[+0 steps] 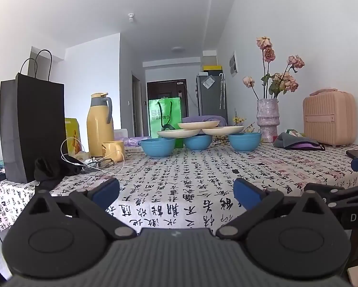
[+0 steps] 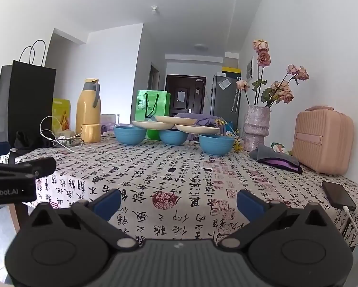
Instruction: Organize plates and bowls
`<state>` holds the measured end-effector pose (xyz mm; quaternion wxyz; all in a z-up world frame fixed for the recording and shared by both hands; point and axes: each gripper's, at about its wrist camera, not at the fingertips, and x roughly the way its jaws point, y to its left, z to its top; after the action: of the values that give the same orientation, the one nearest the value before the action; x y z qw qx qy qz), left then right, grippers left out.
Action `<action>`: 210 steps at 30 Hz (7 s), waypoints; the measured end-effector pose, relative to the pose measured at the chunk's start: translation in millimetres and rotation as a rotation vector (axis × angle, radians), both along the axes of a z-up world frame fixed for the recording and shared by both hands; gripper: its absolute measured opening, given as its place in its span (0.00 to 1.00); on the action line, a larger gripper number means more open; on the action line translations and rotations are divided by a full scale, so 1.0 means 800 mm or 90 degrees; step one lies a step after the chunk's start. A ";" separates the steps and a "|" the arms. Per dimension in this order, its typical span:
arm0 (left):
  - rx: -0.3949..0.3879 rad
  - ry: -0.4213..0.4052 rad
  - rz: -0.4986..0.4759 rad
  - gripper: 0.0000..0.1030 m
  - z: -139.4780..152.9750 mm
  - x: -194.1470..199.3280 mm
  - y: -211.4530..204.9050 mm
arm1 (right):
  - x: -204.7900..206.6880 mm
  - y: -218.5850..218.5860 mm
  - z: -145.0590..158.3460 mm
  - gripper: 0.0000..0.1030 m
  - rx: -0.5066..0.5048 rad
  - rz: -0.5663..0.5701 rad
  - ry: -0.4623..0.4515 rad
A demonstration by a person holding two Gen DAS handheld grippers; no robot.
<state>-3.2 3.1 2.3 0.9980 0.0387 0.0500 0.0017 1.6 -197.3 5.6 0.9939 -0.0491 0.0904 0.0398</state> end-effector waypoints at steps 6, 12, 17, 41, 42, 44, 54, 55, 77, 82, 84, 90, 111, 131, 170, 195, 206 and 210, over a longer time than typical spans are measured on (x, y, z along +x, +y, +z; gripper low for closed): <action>0.005 -0.003 -0.001 1.00 0.000 -0.001 -0.002 | 0.001 0.000 0.000 1.00 0.000 0.002 0.004; 0.006 0.004 -0.004 1.00 -0.001 0.000 -0.003 | 0.000 0.001 0.000 1.00 -0.001 0.001 0.005; 0.006 0.004 -0.004 1.00 -0.001 0.000 -0.003 | 0.001 0.001 0.001 1.00 -0.002 0.001 0.005; 0.004 0.014 -0.007 1.00 0.003 0.002 0.001 | 0.002 0.002 -0.001 1.00 -0.001 0.001 0.006; 0.004 0.013 -0.007 1.00 0.003 0.002 0.001 | 0.002 0.002 -0.001 1.00 -0.001 0.001 0.007; 0.004 0.013 -0.007 1.00 0.003 0.002 0.001 | 0.002 0.002 -0.001 1.00 -0.002 0.002 0.006; 0.005 0.012 -0.008 1.00 0.003 0.002 0.001 | 0.002 0.002 -0.001 1.00 -0.001 0.000 0.007; 0.005 0.012 -0.008 1.00 0.003 0.002 0.001 | 0.002 0.001 -0.001 1.00 0.000 -0.001 0.007; 0.008 0.018 -0.016 1.00 0.003 0.007 0.004 | 0.004 0.000 -0.002 1.00 0.002 -0.005 0.007; 0.000 0.028 -0.013 1.00 0.003 0.012 0.007 | 0.002 0.002 -0.003 1.00 -0.002 -0.004 0.004; -0.001 0.029 -0.012 1.00 0.003 0.012 0.008 | 0.001 0.003 -0.003 1.00 -0.003 -0.005 0.001; -0.003 0.035 -0.014 1.00 0.005 0.018 0.007 | 0.002 0.001 -0.003 1.00 0.001 -0.006 0.002; -0.020 0.036 -0.010 1.00 0.041 0.088 0.000 | 0.070 -0.012 0.035 1.00 0.007 -0.033 -0.028; -0.004 0.053 -0.039 1.00 0.061 0.159 -0.028 | 0.138 -0.047 0.051 1.00 0.074 -0.064 -0.012; -0.040 0.075 -0.050 1.00 0.080 0.361 -0.030 | 0.347 -0.068 0.071 1.00 0.072 -0.027 0.016; -0.077 0.141 -0.068 1.00 0.152 0.611 0.012 | 0.622 -0.104 0.142 0.93 0.263 0.061 0.169; -0.181 0.224 -0.078 0.76 0.154 0.815 0.045 | 0.808 -0.085 0.140 0.68 0.329 0.058 0.215; -0.219 0.281 -0.080 0.67 0.146 0.869 0.047 | 0.852 -0.078 0.133 0.63 0.338 0.036 0.236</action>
<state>692.1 41.0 118.7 0.9531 -0.1286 0.2632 -0.0768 683.2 -259.9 112.4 0.9372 0.2173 0.2546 0.0977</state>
